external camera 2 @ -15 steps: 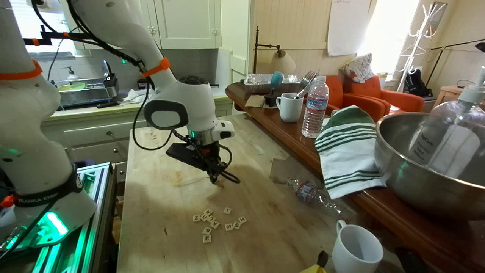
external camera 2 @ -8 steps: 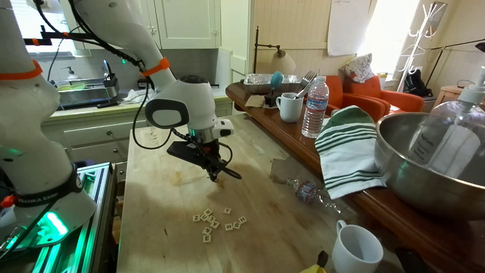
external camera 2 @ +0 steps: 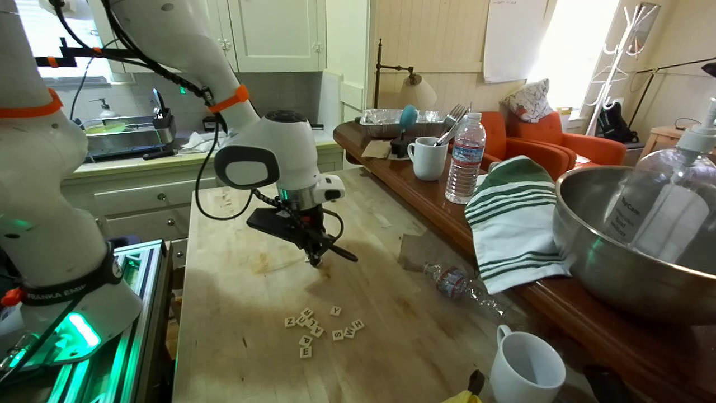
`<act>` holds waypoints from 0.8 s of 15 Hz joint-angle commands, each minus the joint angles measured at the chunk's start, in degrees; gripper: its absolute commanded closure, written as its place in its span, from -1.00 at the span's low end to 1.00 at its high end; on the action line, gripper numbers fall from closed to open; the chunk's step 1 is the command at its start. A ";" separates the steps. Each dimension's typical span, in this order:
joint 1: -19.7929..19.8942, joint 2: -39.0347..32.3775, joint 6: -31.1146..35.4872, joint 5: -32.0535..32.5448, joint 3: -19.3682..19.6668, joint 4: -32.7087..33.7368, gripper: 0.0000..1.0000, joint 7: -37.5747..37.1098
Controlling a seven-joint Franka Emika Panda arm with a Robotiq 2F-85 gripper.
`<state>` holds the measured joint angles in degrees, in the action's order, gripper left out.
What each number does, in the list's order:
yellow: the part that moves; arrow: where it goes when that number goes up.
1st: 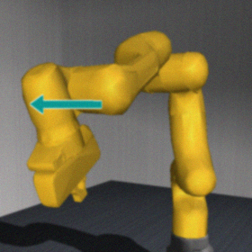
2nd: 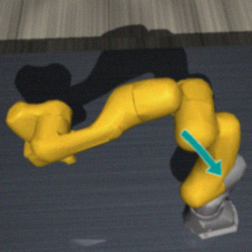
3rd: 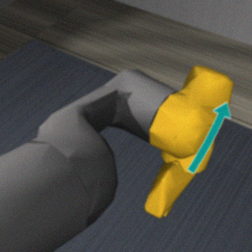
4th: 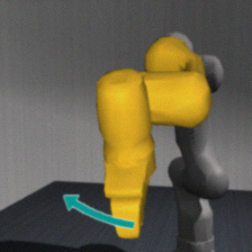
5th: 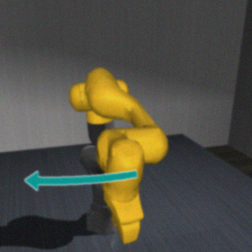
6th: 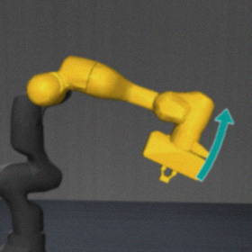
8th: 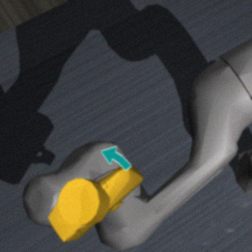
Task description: Move the letter tiles to the left
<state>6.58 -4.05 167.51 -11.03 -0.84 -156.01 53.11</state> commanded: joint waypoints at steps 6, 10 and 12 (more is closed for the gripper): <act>-0.82 -3.15 -1.57 3.73 -0.01 -1.53 1.00 -2.37; -1.00 -2.92 -1.79 5.72 0.26 -2.00 1.00 -3.95; -1.08 -2.67 -2.06 6.98 0.46 -2.30 1.00 -5.23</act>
<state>6.46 -3.75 167.35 -6.58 -0.84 -156.36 50.92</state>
